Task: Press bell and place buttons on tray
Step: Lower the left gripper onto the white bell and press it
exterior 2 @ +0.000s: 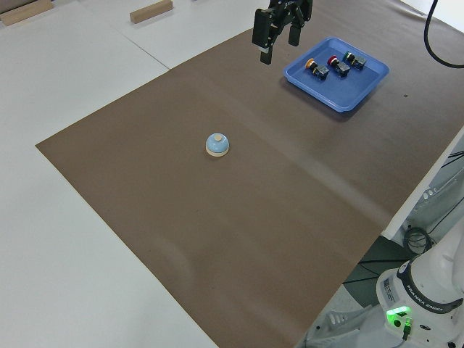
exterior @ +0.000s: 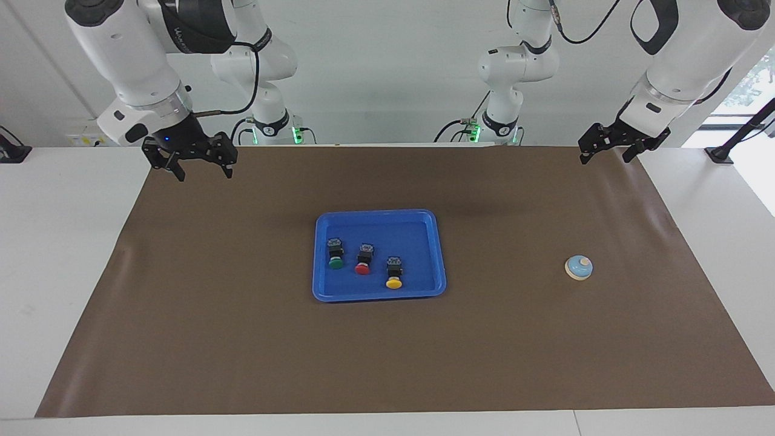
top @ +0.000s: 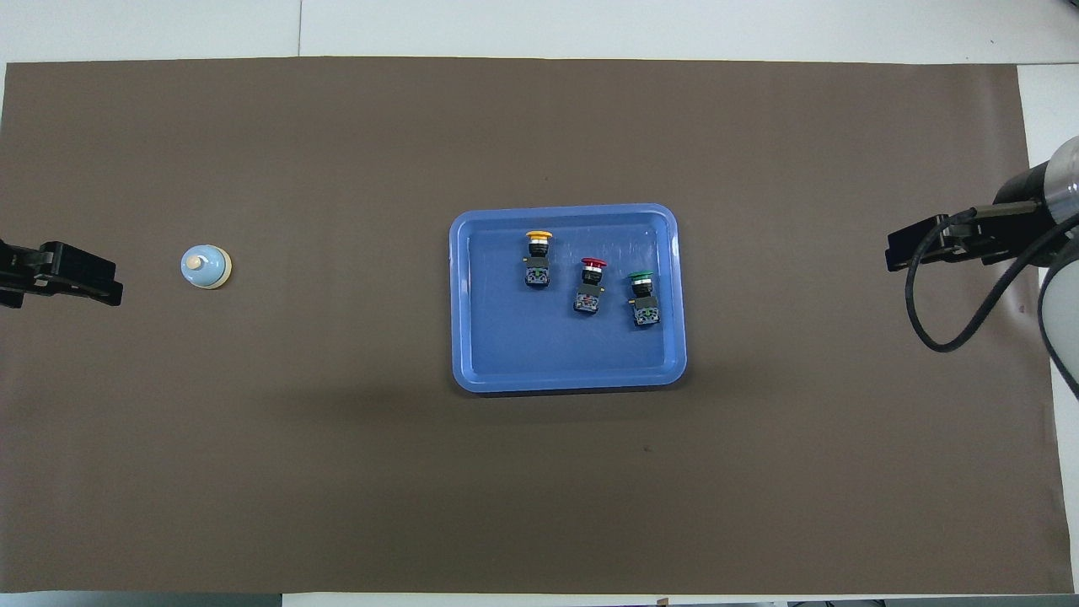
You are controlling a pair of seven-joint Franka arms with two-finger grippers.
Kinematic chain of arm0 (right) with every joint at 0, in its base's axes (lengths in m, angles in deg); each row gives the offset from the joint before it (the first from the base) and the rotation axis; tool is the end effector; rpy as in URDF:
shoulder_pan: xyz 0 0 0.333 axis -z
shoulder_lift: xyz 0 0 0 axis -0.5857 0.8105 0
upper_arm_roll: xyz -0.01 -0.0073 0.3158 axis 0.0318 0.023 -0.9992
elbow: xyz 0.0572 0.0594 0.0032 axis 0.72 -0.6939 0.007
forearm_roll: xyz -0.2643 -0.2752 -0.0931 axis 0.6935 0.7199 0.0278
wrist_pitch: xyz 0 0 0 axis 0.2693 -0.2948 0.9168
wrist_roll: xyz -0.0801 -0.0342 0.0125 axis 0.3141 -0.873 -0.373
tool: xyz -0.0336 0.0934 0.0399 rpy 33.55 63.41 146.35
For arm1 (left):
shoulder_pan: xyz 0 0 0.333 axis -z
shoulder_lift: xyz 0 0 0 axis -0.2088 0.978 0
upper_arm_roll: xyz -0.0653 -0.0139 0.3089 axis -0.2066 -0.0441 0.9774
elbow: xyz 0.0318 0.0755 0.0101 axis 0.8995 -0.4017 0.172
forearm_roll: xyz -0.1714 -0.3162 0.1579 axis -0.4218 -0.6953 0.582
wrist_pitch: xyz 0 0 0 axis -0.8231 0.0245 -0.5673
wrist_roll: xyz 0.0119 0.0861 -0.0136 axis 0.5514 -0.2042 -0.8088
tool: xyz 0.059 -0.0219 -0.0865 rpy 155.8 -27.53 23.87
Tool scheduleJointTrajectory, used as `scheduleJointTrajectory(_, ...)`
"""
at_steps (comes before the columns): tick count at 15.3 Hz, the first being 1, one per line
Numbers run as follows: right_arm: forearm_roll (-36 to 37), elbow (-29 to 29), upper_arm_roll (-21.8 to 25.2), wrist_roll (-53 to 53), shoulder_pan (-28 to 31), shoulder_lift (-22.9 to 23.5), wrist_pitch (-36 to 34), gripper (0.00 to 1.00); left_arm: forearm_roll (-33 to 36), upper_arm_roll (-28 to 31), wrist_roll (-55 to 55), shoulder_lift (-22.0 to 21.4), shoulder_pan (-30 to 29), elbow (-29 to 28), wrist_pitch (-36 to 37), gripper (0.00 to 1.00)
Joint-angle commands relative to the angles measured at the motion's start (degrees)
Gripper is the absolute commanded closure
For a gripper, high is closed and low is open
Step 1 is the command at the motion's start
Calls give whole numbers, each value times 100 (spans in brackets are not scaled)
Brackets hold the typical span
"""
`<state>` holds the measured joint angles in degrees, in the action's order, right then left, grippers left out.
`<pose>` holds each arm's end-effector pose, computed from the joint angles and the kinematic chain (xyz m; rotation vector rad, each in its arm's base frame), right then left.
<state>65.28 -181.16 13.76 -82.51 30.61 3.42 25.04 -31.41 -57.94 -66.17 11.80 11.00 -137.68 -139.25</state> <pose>0.5591 0.0184 0.5988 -3.1270 -0.0691 0.0769 0.5387 -0.0213 0.6105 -3.1214 0.0883 0.1977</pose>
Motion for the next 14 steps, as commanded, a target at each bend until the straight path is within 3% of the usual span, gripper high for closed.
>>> scheduleJointTrajectory(1,39,11,-56,133,172,5,-75,0,-70,27,-28,-74,-1,-45,17,0)
scheduleJointTrajectory(14,39,-24,-65,-894,137,-3,-128,0,-70,27,-28,-74,-1,-36,17,0)
